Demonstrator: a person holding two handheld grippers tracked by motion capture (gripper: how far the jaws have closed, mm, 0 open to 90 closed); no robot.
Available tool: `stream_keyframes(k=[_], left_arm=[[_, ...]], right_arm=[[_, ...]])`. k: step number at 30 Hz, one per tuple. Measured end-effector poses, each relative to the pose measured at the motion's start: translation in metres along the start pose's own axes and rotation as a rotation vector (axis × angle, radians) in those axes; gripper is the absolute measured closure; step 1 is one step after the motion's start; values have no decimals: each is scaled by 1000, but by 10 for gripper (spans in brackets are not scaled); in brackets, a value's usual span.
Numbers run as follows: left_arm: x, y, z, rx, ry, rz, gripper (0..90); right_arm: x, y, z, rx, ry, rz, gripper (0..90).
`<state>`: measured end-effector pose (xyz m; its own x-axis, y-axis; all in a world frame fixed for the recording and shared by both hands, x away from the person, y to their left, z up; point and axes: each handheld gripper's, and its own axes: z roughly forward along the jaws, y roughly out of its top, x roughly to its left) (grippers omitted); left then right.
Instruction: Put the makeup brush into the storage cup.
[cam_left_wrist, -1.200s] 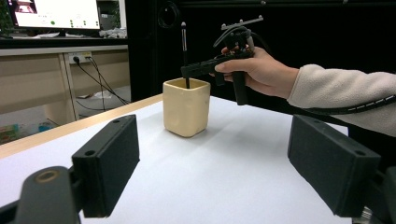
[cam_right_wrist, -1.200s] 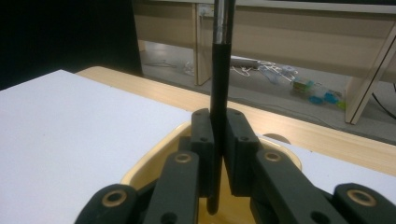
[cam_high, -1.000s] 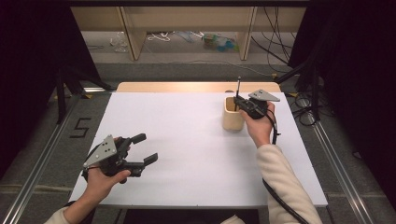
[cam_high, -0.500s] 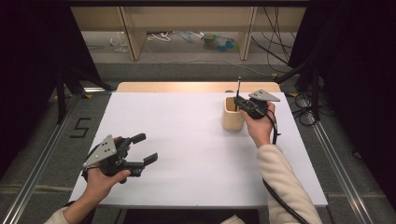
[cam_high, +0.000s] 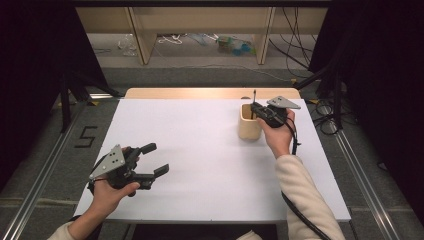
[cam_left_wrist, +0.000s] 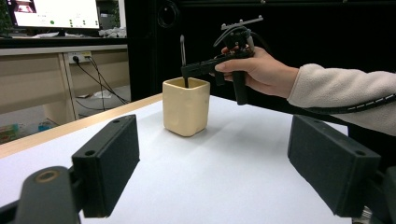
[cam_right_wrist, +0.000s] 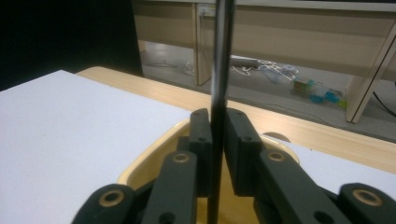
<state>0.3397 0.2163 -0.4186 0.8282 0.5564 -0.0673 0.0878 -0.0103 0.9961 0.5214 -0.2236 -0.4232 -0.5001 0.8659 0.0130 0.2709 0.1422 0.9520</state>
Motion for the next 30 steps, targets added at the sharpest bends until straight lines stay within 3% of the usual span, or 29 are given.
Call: stream_keyframes(k=[2,5,9,12,18,26,28,30], left_arm=[[-1,0,0,-1,3,-7,166],[-1,0,0,-1,2,-4,166],[0,0,-1,-2,2,-6,166],[0,0,-1,-1,1,-2,166],[0,0,-1,-2,5,-6,166],[0,1,-1,-3,7,-3,166],[-1,1,-1,-4,8,-3,166],[0,1,-1,-4,7,-1,166]], right_arm=[[1,2,0,5,11,17,589],[2,4,0,-13,-1,27,365],[4,5,0,-34,-47,26,222],[4,6,-2,-30,-54,19,175],[3,5,-6,-38,-37,34,168],[1,5,-16,-34,-52,31,165],[0,5,-17,-59,-56,26,165],[0,5,-20,-40,-58,23,165]])
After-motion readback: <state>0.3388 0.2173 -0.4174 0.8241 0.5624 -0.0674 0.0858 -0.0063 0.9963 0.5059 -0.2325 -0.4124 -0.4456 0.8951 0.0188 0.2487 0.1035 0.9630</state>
